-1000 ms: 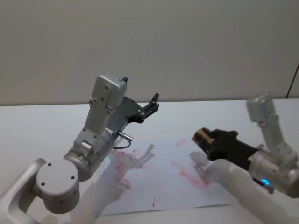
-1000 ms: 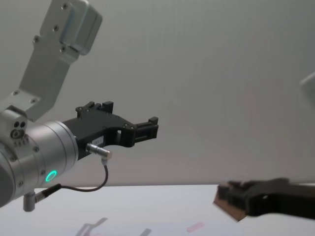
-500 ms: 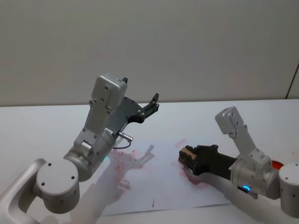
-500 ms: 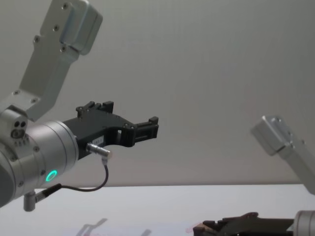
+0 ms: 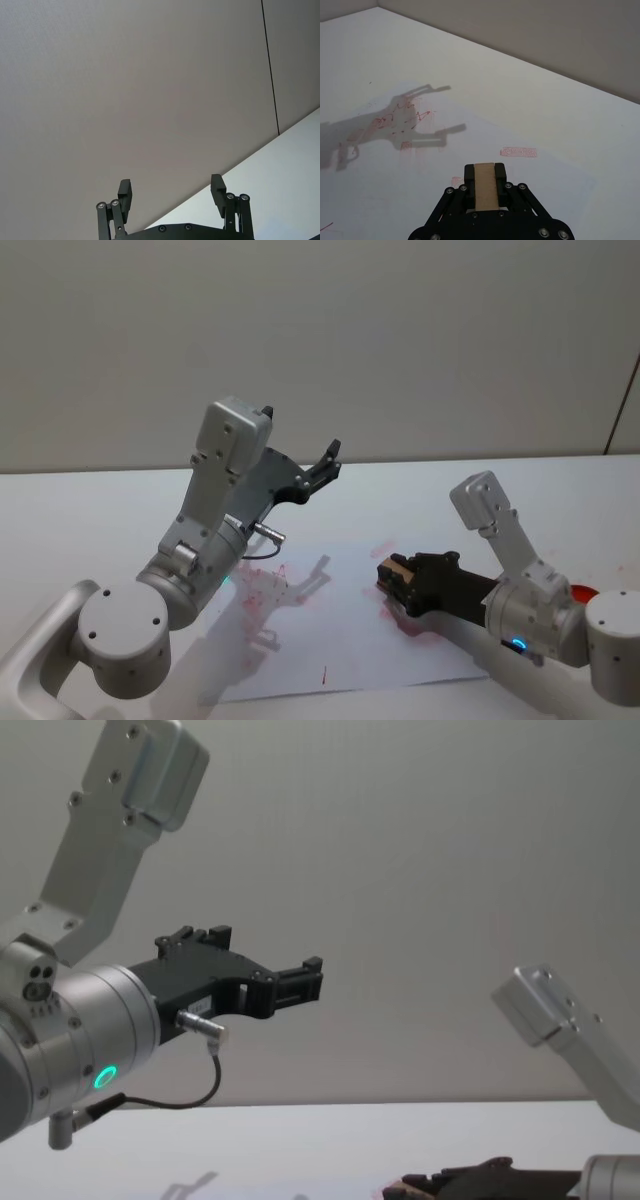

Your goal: Use the one hand to pick up the stamp and affix it onto the A4 paper.

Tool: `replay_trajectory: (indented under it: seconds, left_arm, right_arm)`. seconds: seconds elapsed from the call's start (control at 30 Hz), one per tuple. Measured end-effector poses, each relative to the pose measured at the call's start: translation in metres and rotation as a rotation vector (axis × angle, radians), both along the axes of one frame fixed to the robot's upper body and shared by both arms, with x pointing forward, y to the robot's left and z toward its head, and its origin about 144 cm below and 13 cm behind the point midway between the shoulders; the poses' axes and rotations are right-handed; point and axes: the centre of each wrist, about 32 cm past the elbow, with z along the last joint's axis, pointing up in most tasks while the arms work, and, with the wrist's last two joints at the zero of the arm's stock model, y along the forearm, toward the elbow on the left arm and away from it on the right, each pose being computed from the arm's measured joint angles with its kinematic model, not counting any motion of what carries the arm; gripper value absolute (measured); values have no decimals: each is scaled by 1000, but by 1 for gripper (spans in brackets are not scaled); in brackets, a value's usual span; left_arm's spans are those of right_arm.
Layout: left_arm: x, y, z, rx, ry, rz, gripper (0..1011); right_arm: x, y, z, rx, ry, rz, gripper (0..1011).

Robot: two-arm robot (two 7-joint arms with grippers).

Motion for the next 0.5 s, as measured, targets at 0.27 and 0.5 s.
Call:
replay_trajectory:
  seconds: [0.27, 0.5]
  left_arm:
    - [0, 0, 0, 0, 0, 0, 1001]
    - [0, 0, 0, 0, 0, 0, 1001]
  right_arm:
    - [0, 1, 13, 64, -49, -34, 216]
    - [-2, -7, 36, 144, -126, -94, 216]
